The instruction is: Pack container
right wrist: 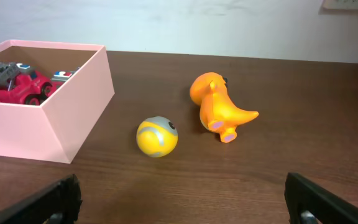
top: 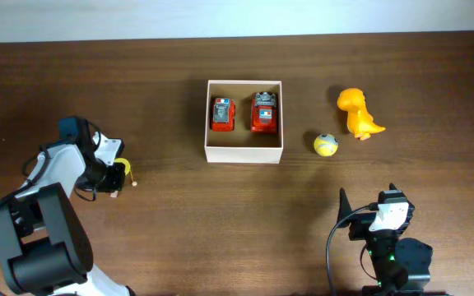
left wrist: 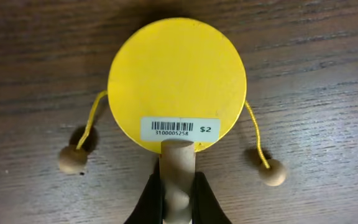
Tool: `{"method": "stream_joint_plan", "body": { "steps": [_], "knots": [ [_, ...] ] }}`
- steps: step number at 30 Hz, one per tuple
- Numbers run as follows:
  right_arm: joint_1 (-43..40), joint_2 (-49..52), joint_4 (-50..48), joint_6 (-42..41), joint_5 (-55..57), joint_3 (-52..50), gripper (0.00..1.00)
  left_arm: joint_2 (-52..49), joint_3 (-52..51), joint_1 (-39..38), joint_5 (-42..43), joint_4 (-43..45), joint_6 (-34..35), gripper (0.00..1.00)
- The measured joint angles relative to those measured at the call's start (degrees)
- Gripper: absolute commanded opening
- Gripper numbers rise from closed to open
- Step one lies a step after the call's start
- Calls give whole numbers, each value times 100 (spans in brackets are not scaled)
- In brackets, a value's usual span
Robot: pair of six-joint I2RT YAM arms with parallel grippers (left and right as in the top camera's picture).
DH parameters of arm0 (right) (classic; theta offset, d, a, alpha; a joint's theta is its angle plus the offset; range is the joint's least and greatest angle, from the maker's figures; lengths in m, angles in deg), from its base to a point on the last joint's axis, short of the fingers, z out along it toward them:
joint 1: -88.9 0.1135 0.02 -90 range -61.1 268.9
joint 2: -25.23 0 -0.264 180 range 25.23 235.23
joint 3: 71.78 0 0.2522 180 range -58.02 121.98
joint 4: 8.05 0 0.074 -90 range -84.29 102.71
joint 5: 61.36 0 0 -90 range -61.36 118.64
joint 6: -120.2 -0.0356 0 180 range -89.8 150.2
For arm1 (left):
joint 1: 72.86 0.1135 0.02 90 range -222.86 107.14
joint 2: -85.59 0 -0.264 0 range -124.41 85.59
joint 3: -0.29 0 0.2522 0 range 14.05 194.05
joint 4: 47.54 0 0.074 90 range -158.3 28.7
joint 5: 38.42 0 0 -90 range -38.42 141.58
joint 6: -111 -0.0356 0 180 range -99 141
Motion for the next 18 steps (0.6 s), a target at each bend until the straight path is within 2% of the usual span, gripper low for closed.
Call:
{"method": "stream_joint_plan", "body": {
  "steps": [11, 18],
  "knots": [
    [0, 0, 0, 0, 0, 0, 99, -4, 7, 0, -13, 109, -90, 2],
    [0, 0, 0, 0, 0, 0, 99, -26, 570, -20, -13, -455, -92, 2]
  ]
}}
